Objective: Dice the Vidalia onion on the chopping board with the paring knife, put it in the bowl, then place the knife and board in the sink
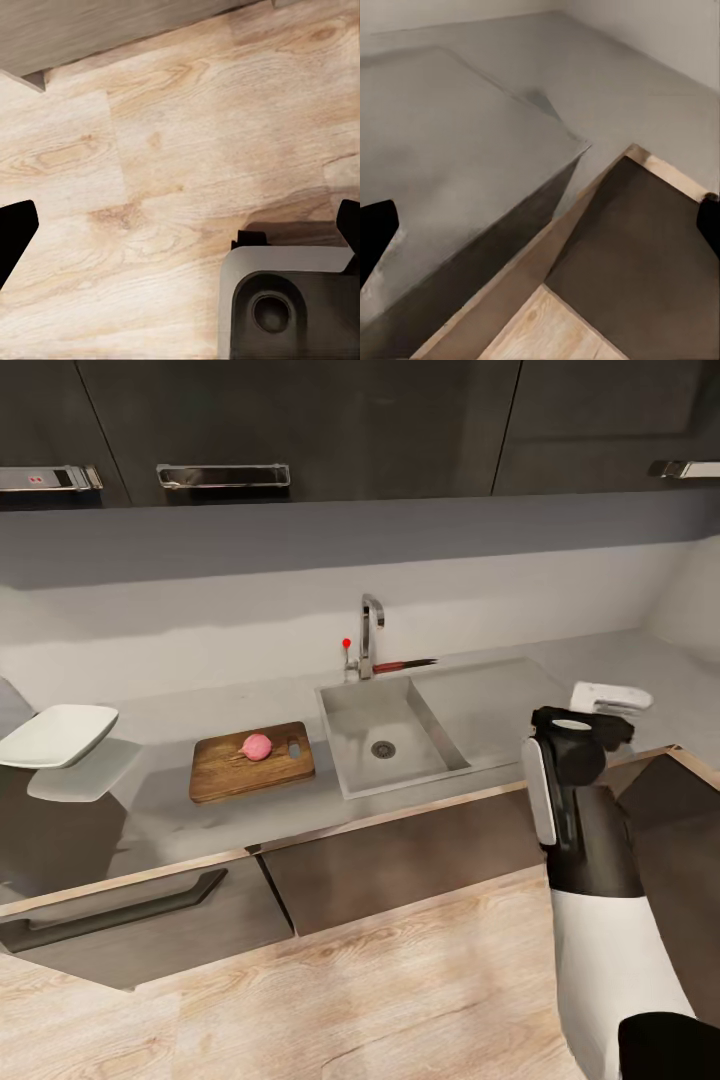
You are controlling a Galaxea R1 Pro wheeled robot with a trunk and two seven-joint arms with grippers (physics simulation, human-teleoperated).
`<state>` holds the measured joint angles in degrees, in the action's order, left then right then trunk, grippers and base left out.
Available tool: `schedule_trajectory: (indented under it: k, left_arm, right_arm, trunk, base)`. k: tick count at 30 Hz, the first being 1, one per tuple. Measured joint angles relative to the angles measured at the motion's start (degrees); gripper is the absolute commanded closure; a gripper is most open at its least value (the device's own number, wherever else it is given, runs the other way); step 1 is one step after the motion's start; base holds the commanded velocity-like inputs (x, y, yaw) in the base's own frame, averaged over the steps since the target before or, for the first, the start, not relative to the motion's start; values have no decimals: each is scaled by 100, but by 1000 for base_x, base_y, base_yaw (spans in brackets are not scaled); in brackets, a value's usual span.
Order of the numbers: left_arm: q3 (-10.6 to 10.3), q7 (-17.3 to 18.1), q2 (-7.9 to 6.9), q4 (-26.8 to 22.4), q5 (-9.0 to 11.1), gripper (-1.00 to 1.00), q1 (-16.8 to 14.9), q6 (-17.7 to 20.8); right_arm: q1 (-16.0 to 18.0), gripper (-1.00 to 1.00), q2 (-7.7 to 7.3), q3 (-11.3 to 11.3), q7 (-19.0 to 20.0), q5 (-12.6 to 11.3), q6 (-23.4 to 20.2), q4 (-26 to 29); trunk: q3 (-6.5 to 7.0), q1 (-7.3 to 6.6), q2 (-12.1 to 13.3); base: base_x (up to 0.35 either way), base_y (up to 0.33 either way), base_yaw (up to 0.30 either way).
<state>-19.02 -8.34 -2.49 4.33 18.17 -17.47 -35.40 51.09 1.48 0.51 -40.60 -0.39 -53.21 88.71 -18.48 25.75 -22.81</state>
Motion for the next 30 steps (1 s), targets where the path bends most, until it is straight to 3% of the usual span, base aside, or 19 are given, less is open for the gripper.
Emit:
schedule_trajectory:
  k: [4,7,9,14,18,28,30]
  left_arm:
    - [0,1,0,-2,-2,-100,0,91]
    - [0,1,1,-3,-2,-100,1,99]
    - [0,0,1,-2,-3,-100,1,103]
    - [0,-1,3,-3,-2,-100,0,104]
    - [0,1,6,-3,-2,-100,2,105]
    - [0,-3,2,1,-3,-100,0,112]
    - [0,-3,1,1,-3,-100,0,119]
  right_arm:
    - [964,-100,221,-17,13,-7,-82,-1134]
    - [1504,-100,336,-18,21,-9,-57,-1962]
    - [2309,-100,459,-17,34,-20,259,-3287]
    - [3195,-100,574,-12,51,-25,882,-4891]
    - [3432,-100,613,-5,170,-37,1072,-5367]
    - [3510,-100,658,21,454,-67,1147,-5508]
    - [3508,-100,784,20,477,-151,1153,-5474]
  trunk:
    - [0,0,0]
    - [0,0,0]
    - [1,0,0]
    - [0,0,0]
    - [0,0,0]
    - [0,0,0]
    - [0,0,0]
  base:
    - [0,0,0]
    - [0,0,0]
    - [0,0,0]
    - [0,0,0]
    - [0,0,0]
    - [0,0,0]
    - [0,0,0]
